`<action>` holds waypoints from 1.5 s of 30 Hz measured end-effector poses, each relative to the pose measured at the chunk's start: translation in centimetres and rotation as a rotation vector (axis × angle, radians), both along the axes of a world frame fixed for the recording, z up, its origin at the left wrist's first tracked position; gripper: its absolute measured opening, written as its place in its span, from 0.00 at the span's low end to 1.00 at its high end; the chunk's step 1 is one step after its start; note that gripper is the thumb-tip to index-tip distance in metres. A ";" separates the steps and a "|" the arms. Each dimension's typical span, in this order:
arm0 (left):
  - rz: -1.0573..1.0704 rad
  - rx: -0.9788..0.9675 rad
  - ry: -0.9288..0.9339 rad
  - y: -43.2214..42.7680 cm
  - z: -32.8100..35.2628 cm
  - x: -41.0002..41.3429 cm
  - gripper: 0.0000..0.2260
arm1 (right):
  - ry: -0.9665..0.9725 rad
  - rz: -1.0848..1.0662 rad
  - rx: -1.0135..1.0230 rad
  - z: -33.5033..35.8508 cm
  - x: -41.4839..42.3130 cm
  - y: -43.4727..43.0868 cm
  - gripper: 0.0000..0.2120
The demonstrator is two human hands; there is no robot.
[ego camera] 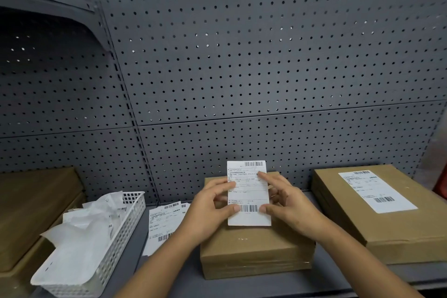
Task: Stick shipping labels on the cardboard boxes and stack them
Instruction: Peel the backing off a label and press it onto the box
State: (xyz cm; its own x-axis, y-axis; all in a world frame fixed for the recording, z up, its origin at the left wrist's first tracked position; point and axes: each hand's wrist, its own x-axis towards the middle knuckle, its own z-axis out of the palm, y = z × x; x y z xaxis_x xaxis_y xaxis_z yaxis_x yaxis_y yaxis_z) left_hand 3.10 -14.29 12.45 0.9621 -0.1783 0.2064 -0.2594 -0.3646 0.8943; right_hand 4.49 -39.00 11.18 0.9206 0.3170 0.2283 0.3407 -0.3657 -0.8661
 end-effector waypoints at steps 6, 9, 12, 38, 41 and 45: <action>-0.025 -0.005 0.035 0.2 -0.5 0.1 0.28 | 0.031 0.000 -0.011 -0.2 0.1 -0.3 0.38; -0.041 0.016 0.059 0.1 -1.0 0.1 0.30 | 0.046 0.004 -0.063 -0.5 0.2 -0.2 0.38; -0.054 0.005 0.078 0.0 -1.6 0.2 0.31 | 0.053 0.001 -0.090 -0.7 0.1 -0.2 0.38; -0.041 0.093 0.068 -0.6 -3.5 0.7 0.32 | 0.089 0.122 -0.361 -1.8 0.9 -0.9 0.50; -0.023 0.095 0.063 -0.5 -4.2 0.8 0.30 | 0.149 0.160 -0.369 -1.7 1.1 -1.6 0.50; -0.010 0.078 0.054 -0.5 -4.5 0.8 0.30 | 0.187 0.195 -0.384 -1.3 1.2 -2.0 0.48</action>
